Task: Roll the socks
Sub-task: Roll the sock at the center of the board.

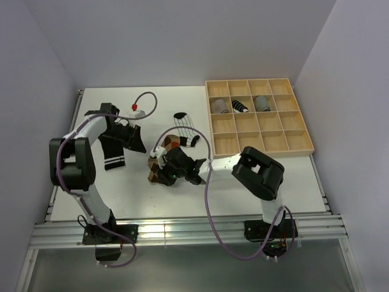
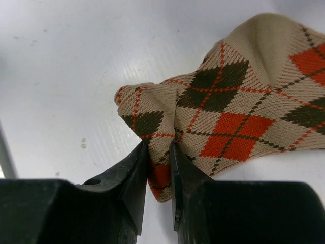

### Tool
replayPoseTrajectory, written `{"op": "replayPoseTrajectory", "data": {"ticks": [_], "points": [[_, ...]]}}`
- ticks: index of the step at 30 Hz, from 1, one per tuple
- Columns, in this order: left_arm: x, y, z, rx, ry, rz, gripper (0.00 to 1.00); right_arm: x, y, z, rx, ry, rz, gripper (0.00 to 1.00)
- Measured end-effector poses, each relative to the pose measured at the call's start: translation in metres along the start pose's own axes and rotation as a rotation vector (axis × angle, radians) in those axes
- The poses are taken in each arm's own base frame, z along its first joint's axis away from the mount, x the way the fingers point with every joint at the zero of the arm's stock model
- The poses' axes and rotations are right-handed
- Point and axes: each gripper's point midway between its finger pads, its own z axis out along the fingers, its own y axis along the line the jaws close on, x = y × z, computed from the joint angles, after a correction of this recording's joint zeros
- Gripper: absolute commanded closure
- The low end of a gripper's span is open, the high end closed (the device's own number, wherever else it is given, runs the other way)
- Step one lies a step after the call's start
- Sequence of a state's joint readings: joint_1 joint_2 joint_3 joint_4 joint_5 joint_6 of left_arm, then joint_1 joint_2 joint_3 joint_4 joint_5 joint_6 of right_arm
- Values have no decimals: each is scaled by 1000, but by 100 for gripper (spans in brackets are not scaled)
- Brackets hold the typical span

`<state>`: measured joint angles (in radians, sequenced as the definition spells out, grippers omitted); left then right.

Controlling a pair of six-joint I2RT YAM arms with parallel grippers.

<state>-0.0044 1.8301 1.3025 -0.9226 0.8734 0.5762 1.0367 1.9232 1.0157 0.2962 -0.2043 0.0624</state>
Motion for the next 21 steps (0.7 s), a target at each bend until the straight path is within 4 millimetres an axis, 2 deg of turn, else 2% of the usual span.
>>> {"op": "replayPoseTrajectory", "data": {"ticks": [6,15,21], "points": [[9,0,-10,-143,-62,46,81,-1,-2,1,-171,81,186,86],[21,-4,-25,-303,-91,254,60,-3,6,9,-375,263,422,83],[53,-33,1,-334,-8,540,51,5,5,-1,-440,344,557,82]]}}
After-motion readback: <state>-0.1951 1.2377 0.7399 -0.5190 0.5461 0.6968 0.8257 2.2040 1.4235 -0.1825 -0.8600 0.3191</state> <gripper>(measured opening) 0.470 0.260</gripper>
